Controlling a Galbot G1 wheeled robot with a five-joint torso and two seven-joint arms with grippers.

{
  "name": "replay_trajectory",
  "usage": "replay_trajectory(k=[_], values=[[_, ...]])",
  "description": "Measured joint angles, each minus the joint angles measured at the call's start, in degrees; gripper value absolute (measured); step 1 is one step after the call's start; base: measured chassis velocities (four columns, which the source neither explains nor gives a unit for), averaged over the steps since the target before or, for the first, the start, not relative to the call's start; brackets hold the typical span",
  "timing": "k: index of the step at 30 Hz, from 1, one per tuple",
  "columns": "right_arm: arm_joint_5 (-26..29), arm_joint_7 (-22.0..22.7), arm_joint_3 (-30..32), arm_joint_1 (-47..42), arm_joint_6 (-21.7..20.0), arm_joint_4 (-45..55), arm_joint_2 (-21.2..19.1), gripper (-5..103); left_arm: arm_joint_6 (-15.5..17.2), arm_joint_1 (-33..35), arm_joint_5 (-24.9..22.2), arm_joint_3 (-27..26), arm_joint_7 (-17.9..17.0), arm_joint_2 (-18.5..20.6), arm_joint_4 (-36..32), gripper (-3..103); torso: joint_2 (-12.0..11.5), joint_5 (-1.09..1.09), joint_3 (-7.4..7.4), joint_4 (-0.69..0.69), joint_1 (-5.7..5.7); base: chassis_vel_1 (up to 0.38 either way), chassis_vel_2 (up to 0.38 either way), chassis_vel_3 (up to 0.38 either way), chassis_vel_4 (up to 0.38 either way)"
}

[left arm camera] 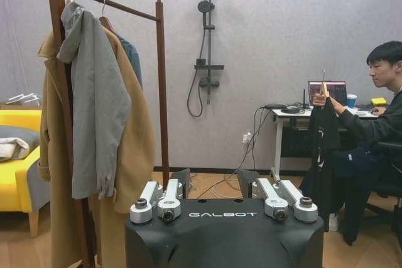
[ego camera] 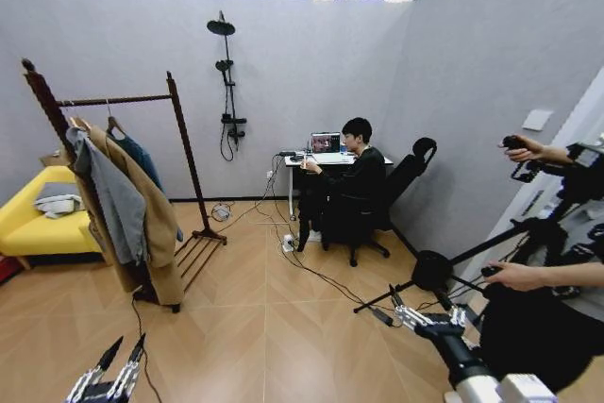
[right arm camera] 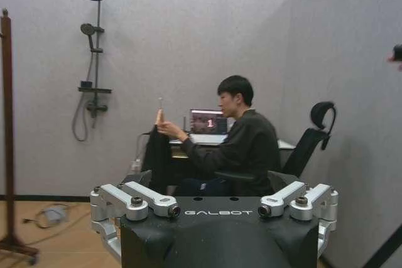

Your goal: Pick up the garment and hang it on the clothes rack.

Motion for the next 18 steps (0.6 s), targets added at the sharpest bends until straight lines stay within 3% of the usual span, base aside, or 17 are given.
replay_trajectory(k=[3,5,10,18], values=[[-0.61,0.0,0.08,0.02,0.77,-0.6,0.05,100,0.0,0.0,0.0,0.0,-0.01,0.0,0.0,46,0.0,0.0,0.0,0.0,0.0,0.0,0.0,0.0,0.0],[-3.03,0.09,0.91,-0.26,4.87,-3.44,0.3,100,0.0,0.0,0.0,0.0,0.03,0.0,0.0,46,0.0,0.0,0.0,0.01,0.0,0.0,0.0,0.0,0.0],[-5.94,0.12,1.37,-2.99,8.96,-4.31,1.31,100,0.0,0.0,0.0,0.0,0.02,0.0,0.0,46,0.0,-0.01,0.0,-0.02,0.0,0.0,0.0,0.0,0.0],[0.42,0.05,0.41,-1.11,6.12,-2.06,1.73,100,0.0,0.0,0.0,0.0,0.01,-0.01,0.0,46,0.0,-0.01,0.0,0.01,0.0,0.0,0.0,0.0,0.0]])
